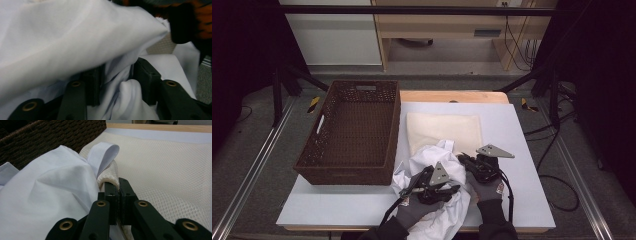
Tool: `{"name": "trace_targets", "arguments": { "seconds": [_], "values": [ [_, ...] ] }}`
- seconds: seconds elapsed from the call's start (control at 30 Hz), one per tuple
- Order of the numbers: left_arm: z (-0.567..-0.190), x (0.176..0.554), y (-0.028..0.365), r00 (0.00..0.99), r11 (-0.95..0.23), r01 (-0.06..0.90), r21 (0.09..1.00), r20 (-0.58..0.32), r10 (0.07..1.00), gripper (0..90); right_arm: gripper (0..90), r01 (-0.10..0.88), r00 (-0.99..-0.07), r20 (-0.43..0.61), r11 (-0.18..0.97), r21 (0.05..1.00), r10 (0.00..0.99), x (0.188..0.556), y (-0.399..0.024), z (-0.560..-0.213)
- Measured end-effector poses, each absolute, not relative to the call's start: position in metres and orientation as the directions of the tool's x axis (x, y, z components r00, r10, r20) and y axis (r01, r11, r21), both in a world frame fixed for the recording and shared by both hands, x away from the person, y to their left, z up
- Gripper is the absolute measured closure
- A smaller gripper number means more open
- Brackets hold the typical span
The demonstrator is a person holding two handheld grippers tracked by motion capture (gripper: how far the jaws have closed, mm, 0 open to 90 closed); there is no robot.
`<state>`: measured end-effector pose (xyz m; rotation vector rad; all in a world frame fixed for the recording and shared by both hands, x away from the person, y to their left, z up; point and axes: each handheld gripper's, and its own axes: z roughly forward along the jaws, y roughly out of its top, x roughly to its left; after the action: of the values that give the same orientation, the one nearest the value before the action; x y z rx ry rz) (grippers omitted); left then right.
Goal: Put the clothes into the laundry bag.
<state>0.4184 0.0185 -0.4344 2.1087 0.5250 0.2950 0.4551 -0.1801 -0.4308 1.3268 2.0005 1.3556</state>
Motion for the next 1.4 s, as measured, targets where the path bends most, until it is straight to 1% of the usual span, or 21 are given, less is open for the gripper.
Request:
{"name": "trace_targets", "arguments": {
  "seconds": [0.17,0.23,0.27,0.33,0.4,0.5,0.57,0.6,0.67,0.77,0.83,0.87,1.0,1.2,1.4],
  "values": [
    [-0.410,0.405,0.043,0.864,-0.461,0.253,0.851,0.017,0.504,41.7,87.3,0.491,-0.477,0.181,0.090,0.867,0.860,0.455,-0.180,-0.431],
    [-0.401,0.404,0.052,0.848,-0.458,0.238,0.856,0.047,0.528,37.3,87.3,0.489,-0.478,0.179,0.091,0.868,0.860,0.455,-0.180,-0.431],
    [-0.396,0.406,0.057,0.830,-0.461,0.222,0.859,0.081,0.552,36.4,87.3,0.491,-0.477,0.182,0.088,0.867,0.860,0.455,-0.180,-0.431],
    [-0.393,0.418,0.064,0.807,-0.456,0.235,0.858,0.089,0.583,32.5,87.3,0.491,-0.477,0.182,0.089,0.867,0.860,0.455,-0.179,-0.431],
    [-0.397,0.431,0.065,0.790,-0.463,0.259,0.847,0.090,0.607,30.9,87.3,0.491,-0.477,0.180,0.091,0.866,0.860,0.455,-0.179,-0.431],
    [-0.412,0.452,0.061,0.782,-0.475,0.317,0.821,0.057,0.621,29.8,87.3,0.492,-0.478,0.179,0.093,0.866,0.860,0.455,-0.179,-0.431],
    [-0.422,0.460,0.059,0.784,-0.485,0.334,0.809,0.048,0.619,33.6,87.3,0.493,-0.478,0.178,0.095,0.865,0.860,0.455,-0.179,-0.432],
    [-0.425,0.462,0.058,0.788,-0.489,0.348,0.800,0.033,0.615,38.6,87.3,0.494,-0.478,0.179,0.095,0.864,0.860,0.455,-0.179,-0.432],
    [-0.432,0.464,0.058,0.793,-0.502,0.367,0.783,0.018,0.609,50.1,87.2,0.495,-0.480,0.178,0.097,0.863,0.859,0.455,-0.178,-0.432],
    [-0.440,0.465,0.058,0.806,-0.530,0.397,0.749,-0.009,0.591,73.3,87.3,0.496,-0.482,0.176,0.102,0.862,0.858,0.455,-0.176,-0.433],
    [-0.439,0.462,0.060,0.805,-0.525,0.400,0.751,-0.014,0.594,83.6,87.3,0.500,-0.480,0.179,0.101,0.860,0.859,0.455,-0.175,-0.433],
    [-0.437,0.459,0.061,0.804,-0.513,0.399,0.760,-0.021,0.595,86.0,87.3,0.498,-0.481,0.177,0.101,0.861,0.859,0.455,-0.175,-0.433],
    [-0.419,0.440,0.060,0.832,-0.477,0.338,0.811,-0.020,0.555,87.5,87.5,0.495,-0.474,0.177,0.095,0.864,0.863,0.455,-0.176,-0.432],
    [-0.409,0.416,0.036,0.880,-0.476,0.259,0.841,-0.003,0.475,87.6,87.7,0.487,-0.464,0.180,0.080,0.870,0.867,0.454,-0.175,-0.433],
    [-0.427,0.419,0.011,0.887,-0.518,0.272,0.811,-0.003,0.461,87.5,87.8,0.489,-0.461,0.182,0.077,0.869,0.869,0.454,-0.175,-0.434]
  ]
}}
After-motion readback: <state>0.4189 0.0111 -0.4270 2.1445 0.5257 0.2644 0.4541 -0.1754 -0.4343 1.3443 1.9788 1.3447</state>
